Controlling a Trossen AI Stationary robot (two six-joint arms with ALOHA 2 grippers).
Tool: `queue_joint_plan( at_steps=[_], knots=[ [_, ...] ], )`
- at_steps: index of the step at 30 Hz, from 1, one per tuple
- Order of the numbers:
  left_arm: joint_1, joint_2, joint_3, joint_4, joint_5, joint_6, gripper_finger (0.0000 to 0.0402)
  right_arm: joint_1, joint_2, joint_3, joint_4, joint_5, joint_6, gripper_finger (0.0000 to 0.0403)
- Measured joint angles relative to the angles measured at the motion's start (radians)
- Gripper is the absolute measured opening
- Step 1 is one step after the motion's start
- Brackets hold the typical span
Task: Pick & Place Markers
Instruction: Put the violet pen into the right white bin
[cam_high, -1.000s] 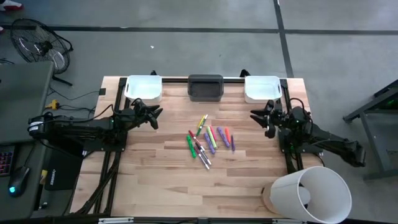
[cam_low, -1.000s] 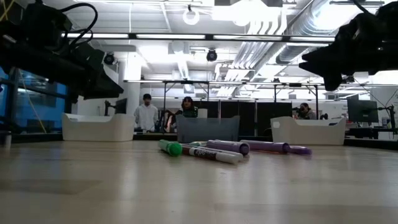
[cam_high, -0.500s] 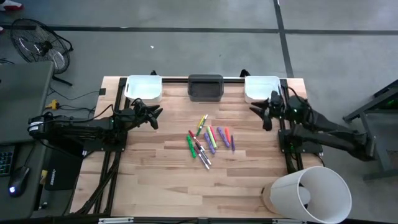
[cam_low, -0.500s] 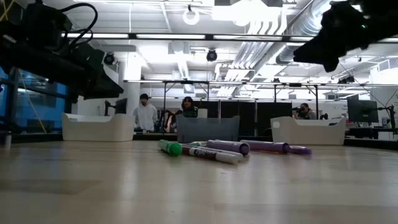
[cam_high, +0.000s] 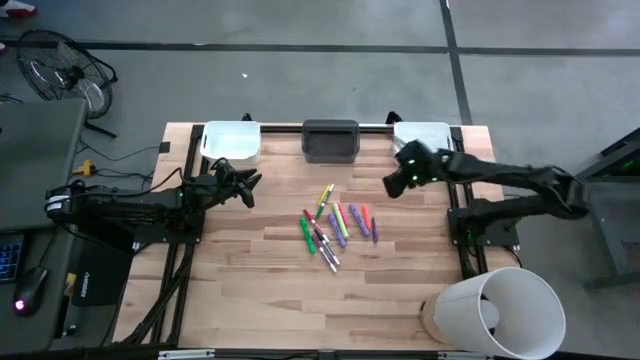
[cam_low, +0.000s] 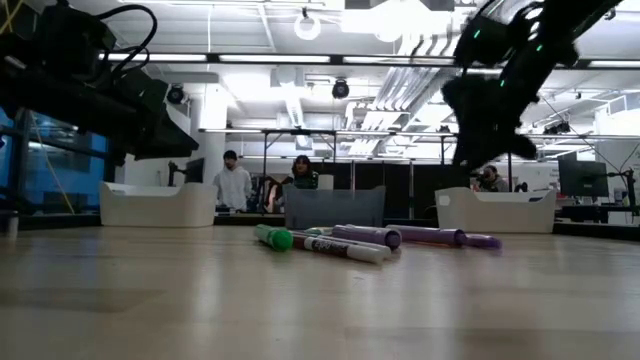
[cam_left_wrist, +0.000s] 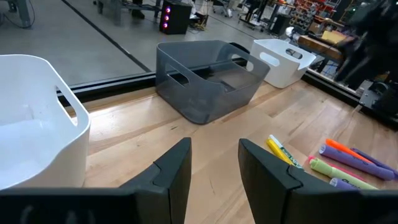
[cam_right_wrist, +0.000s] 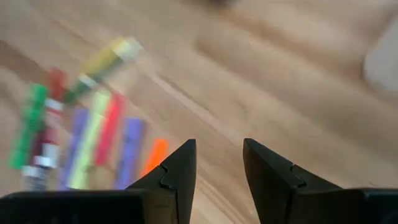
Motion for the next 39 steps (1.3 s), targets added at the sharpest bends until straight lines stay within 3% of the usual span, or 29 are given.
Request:
queue_joint_plan(
  at_steps=[6,10,23,28,33,39],
  knots=[
    [0.000,0.000,0.000,0.000,0.000,0.000,0.0131,0.047,0.210,0.000,0.004,0.014,0.073,0.0122],
    [0.000,0.000,0.000,0.000,0.000,0.000,0.0131,0.078,0.279,0.000,0.013,-0.010,0.121,0.0122],
    [0.000,0.000,0.000,0.000,0.000,0.000,0.0131,0.239,0.249,0.001,0.003,0.010,0.235,0.0122],
    [0.000,0.000,0.000,0.000,0.000,0.000,0.0131,0.303,0.251,0.061,-0.069,0.013,0.215,0.0122],
    [0.000,0.000,0.000,0.000,0.000,0.000,0.0131,0.354,0.251,0.174,-0.199,0.007,-0.001,0.0122],
    [0.000,0.000,0.000,0.000,0.000,0.000,0.0131,0.438,0.251,0.236,-0.281,-0.008,-0.722,0.0122]
  ],
)
